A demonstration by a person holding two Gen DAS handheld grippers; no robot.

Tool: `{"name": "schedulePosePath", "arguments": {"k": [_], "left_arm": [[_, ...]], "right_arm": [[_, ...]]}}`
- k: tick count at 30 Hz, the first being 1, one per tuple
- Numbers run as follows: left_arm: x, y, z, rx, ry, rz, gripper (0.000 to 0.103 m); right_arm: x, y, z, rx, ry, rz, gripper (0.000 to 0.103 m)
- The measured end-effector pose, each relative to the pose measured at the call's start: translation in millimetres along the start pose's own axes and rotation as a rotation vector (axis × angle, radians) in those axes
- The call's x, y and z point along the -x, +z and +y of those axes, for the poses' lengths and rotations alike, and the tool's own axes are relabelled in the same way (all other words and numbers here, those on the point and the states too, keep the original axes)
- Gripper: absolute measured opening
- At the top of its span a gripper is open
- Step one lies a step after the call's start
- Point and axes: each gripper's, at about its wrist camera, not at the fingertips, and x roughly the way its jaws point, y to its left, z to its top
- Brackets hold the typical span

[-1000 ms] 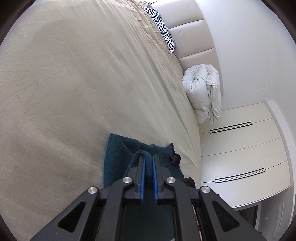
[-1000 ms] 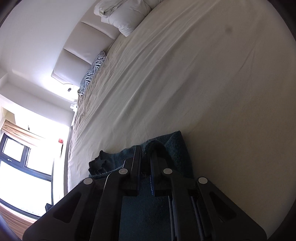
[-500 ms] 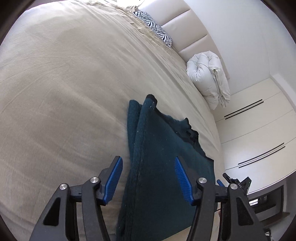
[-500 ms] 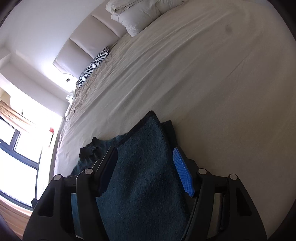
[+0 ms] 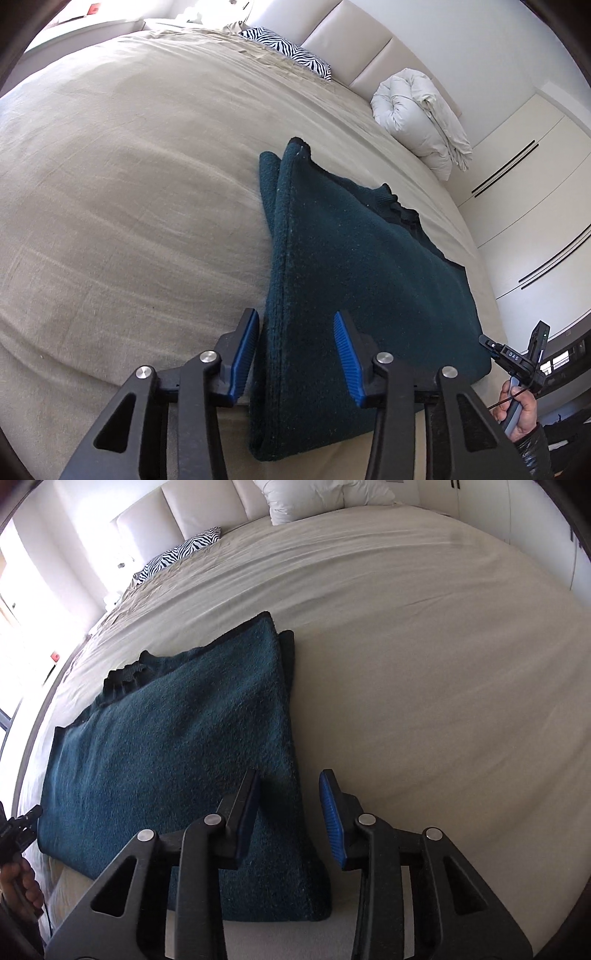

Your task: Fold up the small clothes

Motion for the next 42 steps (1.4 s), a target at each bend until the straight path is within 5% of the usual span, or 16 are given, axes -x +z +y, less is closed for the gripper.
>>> {"name": "schedulePosePath", "arguments": {"k": [6, 12, 26, 42], "left_arm": [[3, 0, -4, -0.023, 0.046, -0.018, 0.02], [5, -3, -8, -0.053, 0.082, -0.032, 0.013], [19, -15, -16, -0.065, 0.104, -0.06, 0.007], [18, -30, -4, -0.058, 0.113, -0.036, 0.007]], "right_arm": [[19, -10, 3, 0.019, -0.024, -0.026, 0.009], [28, -14, 8, 0.038, -0.054, -0.041, 0.006], [53, -20, 14, 0.037, -0.08, -0.099, 0.005], [52, -42, -8, -0.023, -0.054, -0.062, 0.005]]}}
